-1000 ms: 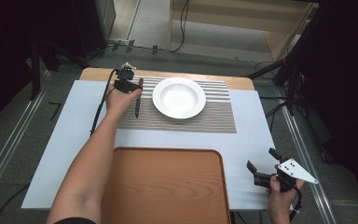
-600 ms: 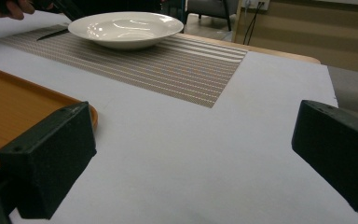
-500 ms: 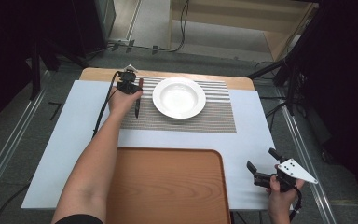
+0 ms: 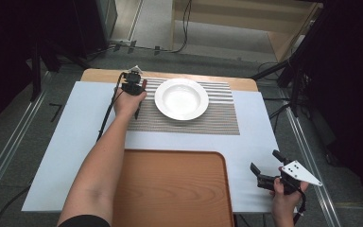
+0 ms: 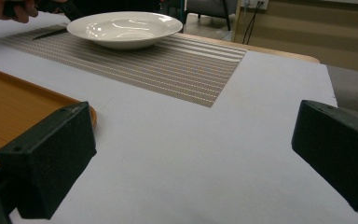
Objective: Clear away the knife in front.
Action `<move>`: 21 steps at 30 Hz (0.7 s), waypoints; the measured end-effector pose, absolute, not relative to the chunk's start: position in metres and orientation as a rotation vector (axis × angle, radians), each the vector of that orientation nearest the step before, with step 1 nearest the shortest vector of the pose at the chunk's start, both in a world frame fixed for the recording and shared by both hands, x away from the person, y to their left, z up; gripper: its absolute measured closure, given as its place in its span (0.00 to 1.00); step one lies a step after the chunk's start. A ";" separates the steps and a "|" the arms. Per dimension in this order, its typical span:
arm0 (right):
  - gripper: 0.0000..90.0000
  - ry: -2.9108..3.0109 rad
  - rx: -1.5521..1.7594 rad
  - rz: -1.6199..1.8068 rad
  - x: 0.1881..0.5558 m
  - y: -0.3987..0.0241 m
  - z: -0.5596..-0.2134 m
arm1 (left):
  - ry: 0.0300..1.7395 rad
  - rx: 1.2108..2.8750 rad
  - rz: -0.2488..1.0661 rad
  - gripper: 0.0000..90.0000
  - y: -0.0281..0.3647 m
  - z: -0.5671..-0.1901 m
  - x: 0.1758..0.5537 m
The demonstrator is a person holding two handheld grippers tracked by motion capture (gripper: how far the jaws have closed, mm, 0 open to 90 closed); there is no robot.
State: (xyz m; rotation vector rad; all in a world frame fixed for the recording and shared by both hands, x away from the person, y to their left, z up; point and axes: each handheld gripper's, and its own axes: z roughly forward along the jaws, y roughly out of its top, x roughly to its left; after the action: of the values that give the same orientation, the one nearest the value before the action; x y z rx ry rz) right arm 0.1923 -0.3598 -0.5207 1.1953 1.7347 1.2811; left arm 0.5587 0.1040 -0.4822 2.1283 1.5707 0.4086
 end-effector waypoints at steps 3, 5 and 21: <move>0.00 1.735 1.195 1.280 0.192 -0.360 -0.521 | 1.572 2.151 0.423 0.85 0.102 -0.481 0.558; 0.00 1.734 1.198 1.280 0.192 -0.360 -0.521 | 1.576 2.151 0.421 0.85 0.102 -0.481 0.558; 0.00 1.731 1.198 1.285 0.192 -0.360 -0.521 | 1.466 2.151 0.403 0.85 0.114 -0.458 0.545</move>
State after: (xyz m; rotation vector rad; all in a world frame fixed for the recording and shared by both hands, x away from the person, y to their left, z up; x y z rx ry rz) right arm 0.1924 -0.3602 -0.5207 1.1976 1.7314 1.2846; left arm 0.5448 0.1142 -0.4579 2.1506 1.4663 0.4027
